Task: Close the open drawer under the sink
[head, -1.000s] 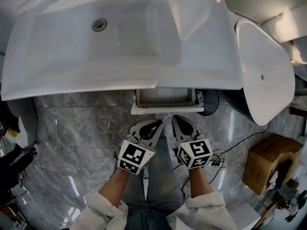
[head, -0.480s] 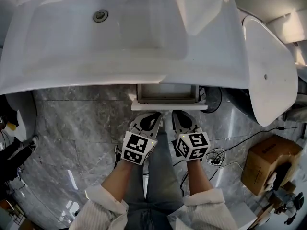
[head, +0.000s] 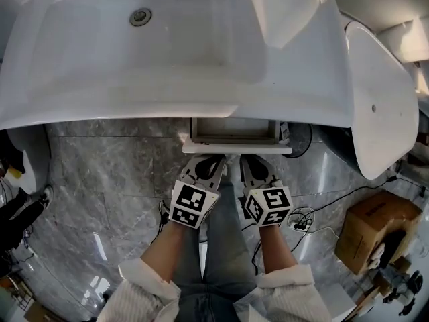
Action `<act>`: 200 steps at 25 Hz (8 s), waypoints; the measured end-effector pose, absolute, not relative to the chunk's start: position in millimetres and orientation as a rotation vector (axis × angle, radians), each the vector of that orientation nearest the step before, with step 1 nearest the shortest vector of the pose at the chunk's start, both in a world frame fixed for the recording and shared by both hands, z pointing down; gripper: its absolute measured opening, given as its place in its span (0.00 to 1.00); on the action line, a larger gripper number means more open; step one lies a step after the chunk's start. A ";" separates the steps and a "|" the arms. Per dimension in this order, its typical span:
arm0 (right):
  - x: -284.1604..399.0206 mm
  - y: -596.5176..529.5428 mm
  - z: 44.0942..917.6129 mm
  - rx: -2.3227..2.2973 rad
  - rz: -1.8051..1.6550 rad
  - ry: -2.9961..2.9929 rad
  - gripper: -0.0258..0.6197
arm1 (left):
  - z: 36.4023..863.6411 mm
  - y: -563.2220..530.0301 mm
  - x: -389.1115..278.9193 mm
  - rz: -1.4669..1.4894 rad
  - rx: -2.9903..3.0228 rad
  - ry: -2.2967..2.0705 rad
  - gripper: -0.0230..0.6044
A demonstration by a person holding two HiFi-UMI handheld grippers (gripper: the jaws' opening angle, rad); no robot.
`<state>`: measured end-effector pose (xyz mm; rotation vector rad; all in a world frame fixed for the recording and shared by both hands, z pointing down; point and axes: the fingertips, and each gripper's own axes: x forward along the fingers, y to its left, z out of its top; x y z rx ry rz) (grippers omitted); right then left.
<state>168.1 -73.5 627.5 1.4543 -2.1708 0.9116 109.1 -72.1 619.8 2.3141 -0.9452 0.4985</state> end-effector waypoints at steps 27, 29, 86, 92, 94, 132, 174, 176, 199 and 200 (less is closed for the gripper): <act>167.0 -112.8 624.6 1.500 0.873 -2.183 0.05 | 620.1 -112.1 108.0 0.513 2.307 -0.972 0.06; 167.1 -115.5 624.1 1.506 0.871 -2.186 0.05 | 619.1 -115.1 107.9 0.513 2.313 -0.974 0.06; 153.7 -145.9 586.5 1.524 0.810 -2.229 0.05 | 588.1 -121.3 114.2 0.401 2.312 -0.962 0.06; 148.7 -138.5 556.1 1.476 0.754 -2.268 0.05 | 547.8 -128.0 116.8 0.348 2.373 -0.958 0.06; 147.6 -136.3 548.8 1.468 0.741 -2.277 0.05 | 539.0 -129.5 117.7 0.339 2.391 -0.959 0.06; 150.3 -102.9 285.1 1.350 0.325 -2.634 0.06 | 279.6 -112.8 106.0 0.035 2.477 -1.154 0.06; 138.3 -89.3 188.6 1.217 0.235 -2.766 0.05 | 183.2 -86.4 111.5 -0.041 2.670 -1.118 0.06; 137.7 -88.6 189.2 1.210 0.230 -2.762 0.05 | 182.4 -86.4 111.9 -0.040 2.676 -1.118 0.06; 134.7 -84.5 198.9 1.222 0.265 -2.735 0.05 | 190.0 -84.6 106.7 -0.006 2.689 -1.108 0.06; 135.0 -84.6 199.6 1.226 0.267 -2.734 0.05 | 191.3 -84.7 106.4 -0.003 2.688 -1.107 0.06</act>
